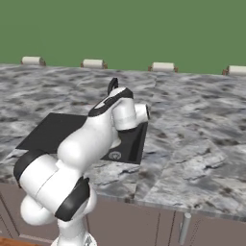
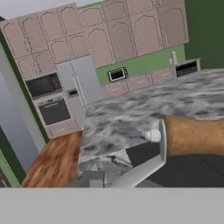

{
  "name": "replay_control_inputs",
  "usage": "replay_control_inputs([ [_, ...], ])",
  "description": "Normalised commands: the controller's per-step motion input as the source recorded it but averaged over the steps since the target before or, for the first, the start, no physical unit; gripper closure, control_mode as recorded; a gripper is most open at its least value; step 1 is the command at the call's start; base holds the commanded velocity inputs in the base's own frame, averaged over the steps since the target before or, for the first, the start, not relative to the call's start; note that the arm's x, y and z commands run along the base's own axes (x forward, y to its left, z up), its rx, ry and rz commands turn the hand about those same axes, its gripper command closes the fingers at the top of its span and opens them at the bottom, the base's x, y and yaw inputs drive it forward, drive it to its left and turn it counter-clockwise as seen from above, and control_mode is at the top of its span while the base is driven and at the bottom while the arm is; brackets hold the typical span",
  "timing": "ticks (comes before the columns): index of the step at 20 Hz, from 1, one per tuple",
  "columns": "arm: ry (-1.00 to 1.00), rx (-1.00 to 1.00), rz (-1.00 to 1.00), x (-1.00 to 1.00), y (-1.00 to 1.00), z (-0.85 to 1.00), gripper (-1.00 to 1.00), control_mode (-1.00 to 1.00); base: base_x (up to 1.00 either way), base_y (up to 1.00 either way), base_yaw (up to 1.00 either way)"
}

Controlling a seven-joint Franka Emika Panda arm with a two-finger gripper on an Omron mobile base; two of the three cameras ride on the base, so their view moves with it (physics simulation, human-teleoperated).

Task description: Open the cabinet, pick the kettle from the cabinet, and place it in the sink.

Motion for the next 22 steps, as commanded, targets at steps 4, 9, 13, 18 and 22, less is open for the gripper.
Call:
replay_control_inputs([
  [4,0.0,-0.01,0.0,0.26,0.03,-0.32,1.0,-1.0,0.0,0.0,0.0],
  [9,0.0,-0.01,0.0,0.35,0.04,-0.28,1.0,-1.0,0.0,0.0,0.0],
  [13,0.0,0.0,0.0,0.37,0.06,-0.29,1.0,-1.0,0.0,0.0,0.0],
  [18,0.02,-0.04,0.0,0.39,0.04,-0.31,1.0,-1.0,0.0,0.0,0.0],
  [22,0.07,-0.07,0.01,0.39,0.05,-0.34,1.0,-1.0,0.0,0.0,0.0],
])
